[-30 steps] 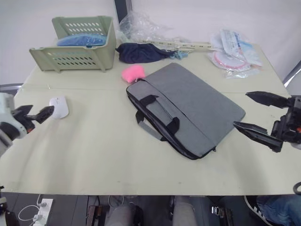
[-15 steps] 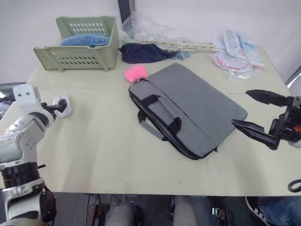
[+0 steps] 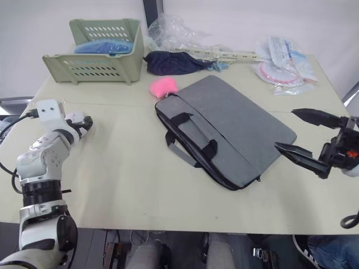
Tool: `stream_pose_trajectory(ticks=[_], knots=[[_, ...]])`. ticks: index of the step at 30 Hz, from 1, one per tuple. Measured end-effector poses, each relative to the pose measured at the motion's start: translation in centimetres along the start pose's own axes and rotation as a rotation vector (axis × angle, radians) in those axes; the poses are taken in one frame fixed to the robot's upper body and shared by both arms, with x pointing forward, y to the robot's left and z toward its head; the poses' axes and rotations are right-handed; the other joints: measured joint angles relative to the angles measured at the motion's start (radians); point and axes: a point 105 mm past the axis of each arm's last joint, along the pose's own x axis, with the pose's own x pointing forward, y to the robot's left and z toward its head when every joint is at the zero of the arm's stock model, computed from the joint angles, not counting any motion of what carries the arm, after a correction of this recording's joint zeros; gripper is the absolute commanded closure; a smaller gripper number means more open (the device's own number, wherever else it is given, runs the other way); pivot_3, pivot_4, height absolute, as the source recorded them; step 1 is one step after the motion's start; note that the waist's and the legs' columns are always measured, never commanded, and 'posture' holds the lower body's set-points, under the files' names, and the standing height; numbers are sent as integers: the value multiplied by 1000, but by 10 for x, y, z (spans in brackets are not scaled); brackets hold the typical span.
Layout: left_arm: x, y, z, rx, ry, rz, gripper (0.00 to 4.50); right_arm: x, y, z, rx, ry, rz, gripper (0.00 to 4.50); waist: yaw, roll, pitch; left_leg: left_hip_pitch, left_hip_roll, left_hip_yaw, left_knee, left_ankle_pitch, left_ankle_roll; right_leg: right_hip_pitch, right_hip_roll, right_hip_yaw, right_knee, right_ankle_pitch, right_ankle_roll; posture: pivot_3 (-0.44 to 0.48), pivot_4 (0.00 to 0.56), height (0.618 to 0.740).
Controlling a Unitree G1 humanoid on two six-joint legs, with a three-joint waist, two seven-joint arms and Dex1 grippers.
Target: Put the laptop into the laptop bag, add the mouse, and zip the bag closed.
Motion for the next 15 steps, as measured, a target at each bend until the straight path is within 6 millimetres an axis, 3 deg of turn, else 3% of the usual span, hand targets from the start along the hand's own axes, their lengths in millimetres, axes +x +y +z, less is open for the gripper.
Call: stream_pose_trajectory(ticks=[15], knots=[[7,7,-5,5,-1,102,34,-1,4,1,-10,15,-9,38,2,0,0,-1,0,-2,1,0,0,0,-1,-2,0,0,0,0,150,740]])
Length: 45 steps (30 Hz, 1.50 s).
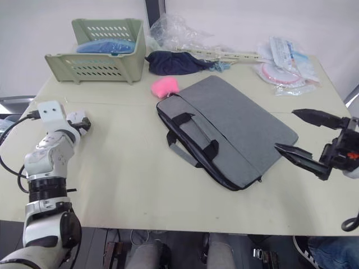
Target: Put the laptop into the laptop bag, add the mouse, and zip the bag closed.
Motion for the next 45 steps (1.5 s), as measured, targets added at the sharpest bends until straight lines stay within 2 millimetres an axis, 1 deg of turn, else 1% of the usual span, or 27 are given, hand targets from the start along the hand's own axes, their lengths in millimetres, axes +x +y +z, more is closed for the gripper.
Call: stream_pose_trajectory(ticks=[8,12,14,15,16,17,26,29,31,34,35,37,38,39,40,42,43,45], knots=[[8,-3,-12,-21,60,-5,34,0,0,-1,3,3,-1,38,-1,0,0,0,0,0,0,0,0,0,0,0,0,0,0,0,150,740],[11,-8,-8,-17,50,-19,34,-1,0,-1,3,4,-3,38,0,0,0,0,0,0,0,0,0,0,0,-1,0,0,0,0,150,740],[12,-10,-7,-14,47,-20,567,-1,0,-2,3,5,0,0,-1,0,0,0,0,0,0,0,0,0,0,-1,0,0,0,0,150,740],[12,-10,-7,-13,45,-20,762,-2,0,-2,4,5,0,0,-1,0,0,0,0,0,0,0,0,0,0,-1,0,0,0,0,150,740],[12,-10,-7,-12,44,-18,1282,-2,0,-3,6,6,1,0,-2,0,0,0,0,0,0,0,0,0,0,-1,0,0,0,0,150,740],[12,-9,-7,-13,43,-16,1632,-3,-1,-3,9,6,0,0,-2,0,0,0,0,0,0,0,0,0,0,-1,0,0,0,0,150,740],[12,-7,-7,-5,41,-6,1658,-4,-1,-5,15,9,-4,0,-1,0,0,0,0,0,0,0,0,0,0,-1,0,0,0,0,150,740],[10,8,-3,76,38,-21,1658,-6,0,-10,38,27,-5,0,-4,0,0,0,0,0,-1,0,0,0,0,-1,0,0,0,0,150,740],[8,14,3,118,27,-63,1658,-7,1,-12,51,40,-6,0,-5,0,0,0,0,0,-1,0,0,0,0,-1,-1,0,0,0,150,740],[-5,14,18,173,5,-246,1658,-9,-1,-19,78,144,-16,0,-5,0,0,0,0,0,-1,0,0,0,0,-1,-1,0,0,0,150,740],[-12,11,25,194,-7,-343,1658,-8,-5,-23,92,202,-48,0,-5,0,0,0,1,0,0,0,0,0,0,-1,-1,0,0,0,150,740],[-27,-1,38,210,-40,-500,1658,-6,-15,-31,91,292,-138,0,-4,0,0,-1,1,0,0,0,0,0,0,-1,-1,0,0,0,150,740],[-39,-11,44,225,-54,-618,1658,-3,-20,-39,94,364,-181,0,-1,0,0,0,0,-1,0,0,0,0,-2,-1,0,0,0,0,150,740],[-42,-14,45,229,-56,-649,1658,-3,-20,-41,98,379,-189,0,0,0,0,-1,0,-1,0,0,0,0,-2,-1,0,0,0,0,150,740],[-55,-17,44,233,-45,-739,1658,4,-16,-44,146,376,-155,0,-3,0,0,-1,0,0,0,0,0,0,-1,-1,-1,0,0,0,150,740],[-81,-36,35,231,-18,-950,1658,16,-10,-48,207,370,-114,0,-7,1,0,-1,0,0,0,0,0,0,-1,-1,-1,0,0,0,150,740],[-96,-46,29,259,-15,-1054,1658,27,-5,-47,248,341,-88,0,-7,1,0,-1,1,-1,0,0,0,-1,-1,-2,-1,0,0,0,150,740],[-111,-50,17,326,-1,-1144,1658,49,3,-44,259,288,-69,0,-13,1,1,-1,1,-1,-1,0,0,-1,0,-2,-1,-1,-1,0,150,740]])
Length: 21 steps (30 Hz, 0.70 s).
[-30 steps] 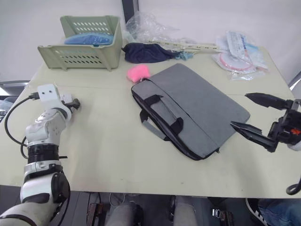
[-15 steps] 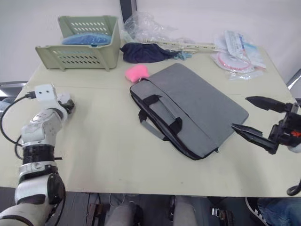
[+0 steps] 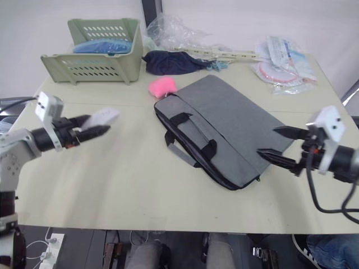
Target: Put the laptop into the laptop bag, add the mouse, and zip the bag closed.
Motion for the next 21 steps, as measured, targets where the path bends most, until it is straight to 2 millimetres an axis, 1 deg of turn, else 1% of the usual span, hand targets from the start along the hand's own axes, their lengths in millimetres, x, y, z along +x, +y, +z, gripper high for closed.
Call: stream_pose_trajectory(ticks=[1,3,6,7,10,11,14,16,21], knots=[[1,-8,-4,19,4,-46,1658,12,9,3,2,-25,23,0,-4,0,0,0,1,0,0,0,-1,0,0,0,0,0,-1,0,150,740],[3,-28,-1,77,-50,-152,1658,39,31,6,2,-56,62,0,-9,1,0,-1,1,0,1,0,-2,-1,1,0,1,-1,-1,0,150,740],[4,-42,4,146,-73,-224,1658,74,58,15,-52,-96,80,0,-12,1,0,-2,0,-1,1,0,-2,-1,0,0,1,-1,-1,0,150,740],[5,-45,6,153,-75,-236,1658,81,62,16,-65,-99,70,0,-12,1,0,-2,0,-1,1,0,-2,-1,0,0,1,-1,-1,0,150,740],[9,-59,9,160,-103,-288,1658,101,62,12,-92,-90,-22,0,-11,1,0,-4,-1,-3,1,0,-2,-2,-1,-1,0,-1,-1,0,150,740],[10,-64,10,165,-108,-306,1658,105,63,9,-93,-81,-38,0,-12,1,0,-5,-1,-3,1,0,-2,-2,-1,-2,-1,-1,-1,0,150,740],[12,-77,4,190,-95,-357,1658,121,64,1,-122,-44,-78,0,-19,1,0,-6,-1,-3,0,0,-2,-4,0,-3,-1,-1,-1,0,150,740],[14,-78,1,191,-83,-359,1658,130,65,-5,-156,-20,-92,0,-19,1,0,-6,0,-3,1,0,-2,-4,1,-3,-1,-1,-1,0,150,740],[14,-77,-3,214,-78,-346,1658,146,64,-29,-191,55,-120,0,-20,2,1,-6,0,-3,1,0,-2,-4,1,-2,-1,-1,-1,0,150,740]])
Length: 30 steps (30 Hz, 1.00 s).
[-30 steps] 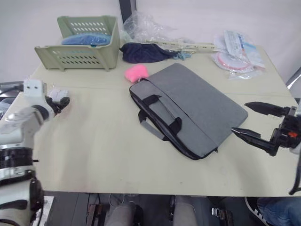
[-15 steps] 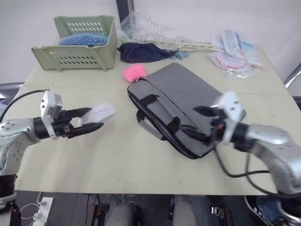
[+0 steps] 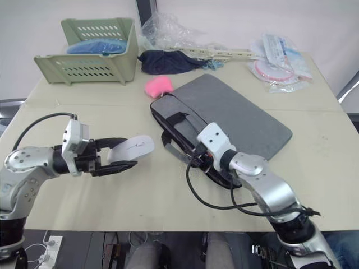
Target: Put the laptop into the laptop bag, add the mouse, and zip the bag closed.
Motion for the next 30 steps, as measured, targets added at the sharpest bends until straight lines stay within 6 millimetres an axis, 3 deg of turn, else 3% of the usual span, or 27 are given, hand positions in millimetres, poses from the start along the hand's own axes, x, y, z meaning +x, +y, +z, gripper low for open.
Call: stream_pose_trajectory(ticks=[2,8,11,25,30], knots=[[-1,0,-4,-7,6,6,1658,2,0,-2,-33,4,-11,259,2,0,0,0,0,-1,0,0,0,0,0,0,0,0,0,0,150,740],[-2,2,-5,9,5,16,1658,1,-1,-1,-83,-7,-10,259,1,0,0,-1,0,-1,0,0,0,0,0,-1,-1,0,0,0,150,740],[-2,1,-5,28,1,15,1658,-1,-1,-4,-100,3,1,858,1,0,0,-1,0,-1,0,0,0,0,0,-1,-1,0,0,0,150,740],[2,2,-12,17,-1,11,1658,-6,-7,-5,-144,20,13,858,1,0,0,-1,0,-2,0,0,0,0,0,-1,-1,0,0,0,150,740],[1,2,-12,22,-3,12,1658,-6,-6,2,-377,15,42,858,1,0,0,-1,0,-2,0,0,0,0,0,-1,-2,0,0,0,150,740]])
